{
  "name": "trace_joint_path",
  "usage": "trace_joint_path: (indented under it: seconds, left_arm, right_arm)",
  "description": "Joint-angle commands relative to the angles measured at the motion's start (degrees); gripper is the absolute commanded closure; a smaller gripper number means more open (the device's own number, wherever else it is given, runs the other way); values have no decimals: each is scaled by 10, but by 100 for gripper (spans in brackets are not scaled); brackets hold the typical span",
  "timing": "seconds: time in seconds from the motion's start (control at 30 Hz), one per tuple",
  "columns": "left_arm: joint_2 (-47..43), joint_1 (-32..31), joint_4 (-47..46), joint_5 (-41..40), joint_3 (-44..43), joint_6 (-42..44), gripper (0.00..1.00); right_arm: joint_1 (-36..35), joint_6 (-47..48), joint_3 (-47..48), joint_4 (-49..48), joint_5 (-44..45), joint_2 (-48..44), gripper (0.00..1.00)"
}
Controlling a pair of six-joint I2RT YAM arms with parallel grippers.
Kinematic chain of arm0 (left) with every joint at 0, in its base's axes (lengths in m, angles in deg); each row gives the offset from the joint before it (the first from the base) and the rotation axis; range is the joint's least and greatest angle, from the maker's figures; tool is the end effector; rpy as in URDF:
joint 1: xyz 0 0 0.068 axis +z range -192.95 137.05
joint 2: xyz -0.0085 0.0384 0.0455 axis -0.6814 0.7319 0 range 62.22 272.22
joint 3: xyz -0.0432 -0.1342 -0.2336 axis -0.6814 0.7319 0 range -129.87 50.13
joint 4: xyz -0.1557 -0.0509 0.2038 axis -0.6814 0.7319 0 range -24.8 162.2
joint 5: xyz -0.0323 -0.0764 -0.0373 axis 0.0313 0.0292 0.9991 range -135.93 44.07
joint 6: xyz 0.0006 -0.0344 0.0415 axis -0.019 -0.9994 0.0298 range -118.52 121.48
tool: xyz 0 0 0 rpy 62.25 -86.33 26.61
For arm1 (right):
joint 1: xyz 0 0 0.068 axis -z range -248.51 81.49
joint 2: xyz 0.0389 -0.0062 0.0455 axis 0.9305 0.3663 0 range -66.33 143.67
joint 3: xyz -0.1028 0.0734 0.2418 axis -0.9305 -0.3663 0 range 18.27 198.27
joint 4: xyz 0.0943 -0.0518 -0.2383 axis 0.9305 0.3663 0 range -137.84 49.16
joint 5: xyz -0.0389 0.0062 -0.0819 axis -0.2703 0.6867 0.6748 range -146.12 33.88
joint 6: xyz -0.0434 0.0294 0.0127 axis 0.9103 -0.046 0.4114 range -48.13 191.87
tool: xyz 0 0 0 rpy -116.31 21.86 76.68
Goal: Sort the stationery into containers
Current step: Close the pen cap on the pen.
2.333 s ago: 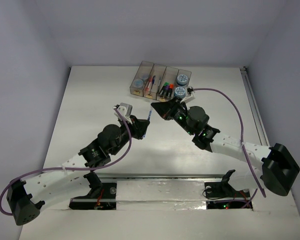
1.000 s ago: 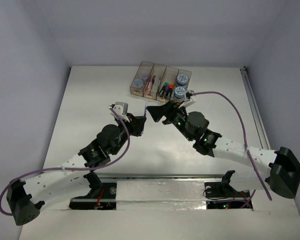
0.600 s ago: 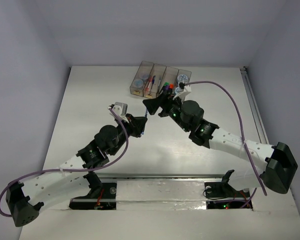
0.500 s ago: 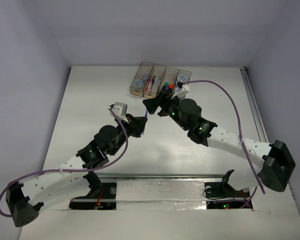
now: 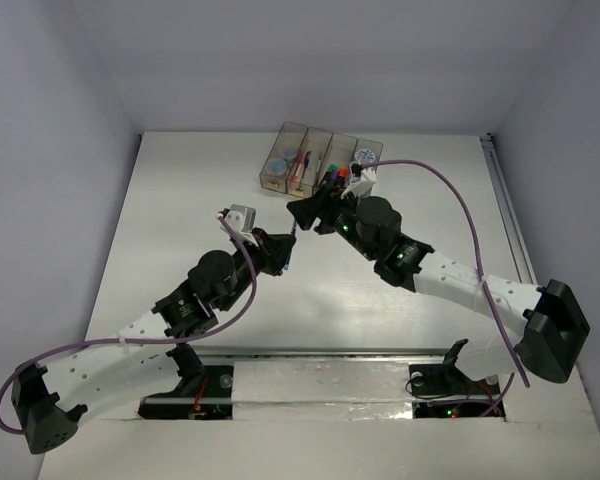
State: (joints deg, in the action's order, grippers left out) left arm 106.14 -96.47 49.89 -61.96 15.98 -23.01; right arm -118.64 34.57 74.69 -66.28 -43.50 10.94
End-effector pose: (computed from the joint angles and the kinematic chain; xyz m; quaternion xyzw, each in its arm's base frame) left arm 0.1204 -0.1462 0.3247 0.0668 0.6702 -0.3886 0.6287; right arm 0.2117 0.2412 0.3353 -0.0045 0.7214 0.4181 0.5520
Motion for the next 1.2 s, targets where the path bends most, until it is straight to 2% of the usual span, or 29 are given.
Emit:
trace_joint_path:
  seconds: [0.0, 0.27, 0.4, 0.5, 0.53, 0.9, 1.17]
  left_arm:
    - [-2, 2, -39, 7, -4, 6, 100]
    - [2, 2, -38, 9, -4, 5, 100]
    - [4, 2, -38, 10, -4, 6, 100]
    - [3, 2, -36, 9, -4, 6, 100]
    - [3, 2, -34, 3, -5, 7, 100]
    - [-2, 2, -33, -32, -12, 7, 100]
    - [17, 2, -91, -54, -9, 10, 100]
  right_arm:
    - [2, 6, 18, -27, -2, -3, 34]
    - [2, 6, 8, -43, -1, -14, 52]
    - [2, 7, 8, -43, -4, -14, 54]
    - [2, 6, 6, -48, -9, -14, 65]
    - [2, 5, 7, -45, -16, -13, 80]
    - [2, -18, -18, -49, -36, -21, 93]
    - [2, -89, -77, -142, -21, -37, 98]
